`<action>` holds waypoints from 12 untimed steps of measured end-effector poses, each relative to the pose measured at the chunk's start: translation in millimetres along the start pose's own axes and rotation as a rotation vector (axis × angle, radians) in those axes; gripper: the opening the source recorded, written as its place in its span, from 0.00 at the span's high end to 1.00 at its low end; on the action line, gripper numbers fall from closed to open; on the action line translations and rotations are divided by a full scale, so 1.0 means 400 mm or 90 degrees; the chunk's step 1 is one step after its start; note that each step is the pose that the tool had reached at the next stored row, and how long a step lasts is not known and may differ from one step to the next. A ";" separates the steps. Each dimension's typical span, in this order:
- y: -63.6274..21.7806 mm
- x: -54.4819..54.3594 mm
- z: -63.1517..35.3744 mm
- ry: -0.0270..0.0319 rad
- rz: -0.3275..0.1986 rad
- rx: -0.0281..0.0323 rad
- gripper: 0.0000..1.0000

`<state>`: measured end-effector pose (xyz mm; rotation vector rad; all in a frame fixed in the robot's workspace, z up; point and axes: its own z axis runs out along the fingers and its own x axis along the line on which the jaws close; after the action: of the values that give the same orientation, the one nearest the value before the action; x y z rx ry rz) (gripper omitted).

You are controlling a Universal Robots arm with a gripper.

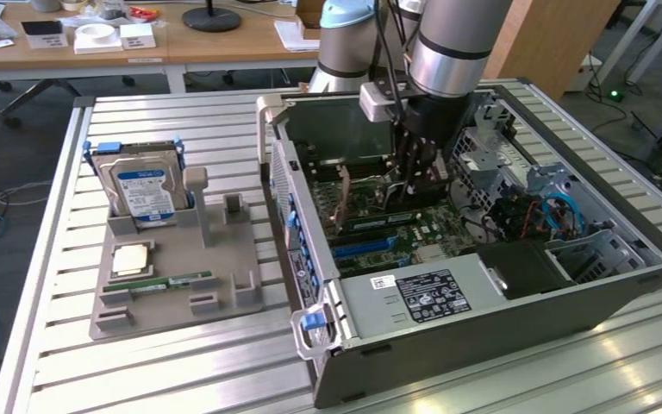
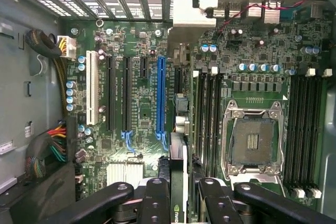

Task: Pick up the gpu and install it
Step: 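Insert the gpu into the slot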

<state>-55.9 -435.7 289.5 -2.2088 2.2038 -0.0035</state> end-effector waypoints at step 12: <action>0.002 0.000 0.004 -0.0001 0.000 0.0000 0.74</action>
<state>-56.8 -435.7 287.8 -2.2087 2.2037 -0.0034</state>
